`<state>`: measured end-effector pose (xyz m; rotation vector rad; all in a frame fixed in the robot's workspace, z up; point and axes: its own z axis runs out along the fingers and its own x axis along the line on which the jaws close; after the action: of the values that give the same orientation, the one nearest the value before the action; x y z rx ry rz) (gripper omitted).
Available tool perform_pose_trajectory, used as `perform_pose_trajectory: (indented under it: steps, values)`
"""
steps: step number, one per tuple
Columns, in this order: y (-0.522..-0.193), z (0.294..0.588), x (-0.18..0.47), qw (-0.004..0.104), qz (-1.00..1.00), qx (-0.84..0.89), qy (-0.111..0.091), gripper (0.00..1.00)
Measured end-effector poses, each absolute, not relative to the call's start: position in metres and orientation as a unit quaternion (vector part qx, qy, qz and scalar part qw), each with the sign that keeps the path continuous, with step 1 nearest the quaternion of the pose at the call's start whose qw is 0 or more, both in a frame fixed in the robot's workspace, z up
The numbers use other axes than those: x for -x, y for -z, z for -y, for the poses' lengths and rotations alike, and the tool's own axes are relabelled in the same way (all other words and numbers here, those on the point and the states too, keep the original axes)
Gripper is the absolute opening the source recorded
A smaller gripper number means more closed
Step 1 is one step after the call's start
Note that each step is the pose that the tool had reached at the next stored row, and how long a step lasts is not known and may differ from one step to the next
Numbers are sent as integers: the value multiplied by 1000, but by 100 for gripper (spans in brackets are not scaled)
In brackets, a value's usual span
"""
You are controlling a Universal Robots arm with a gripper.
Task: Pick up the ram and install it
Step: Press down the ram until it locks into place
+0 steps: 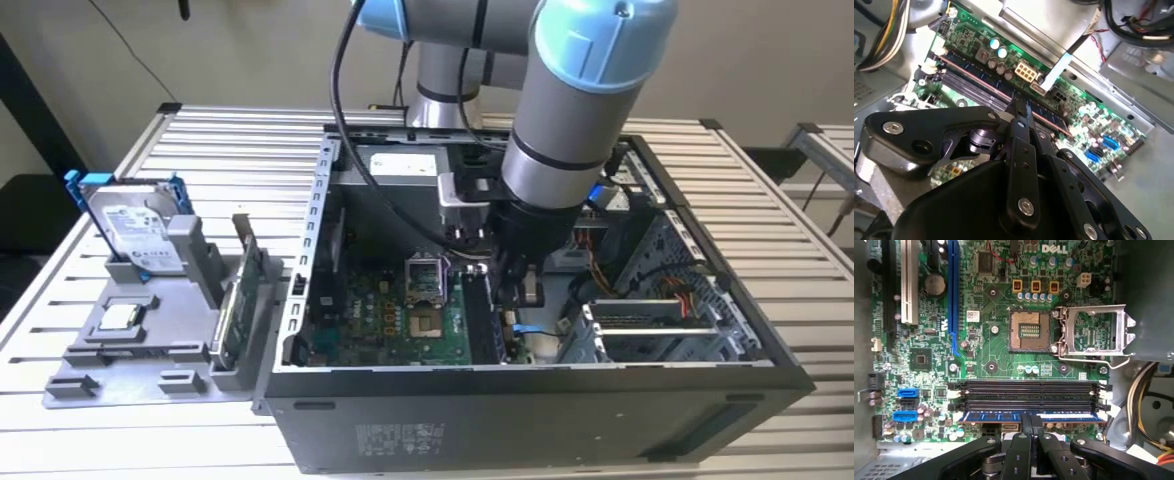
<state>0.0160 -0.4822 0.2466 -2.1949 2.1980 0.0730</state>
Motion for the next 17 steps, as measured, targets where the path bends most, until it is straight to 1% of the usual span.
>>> perform_pose_trajectory:
  steps: [11, 17]
  values:
    - [-276, 482, -16, 13, -707, 706, -27, 11]
    - [-278, 482, -16, 12, -707, 706, -27, 11]
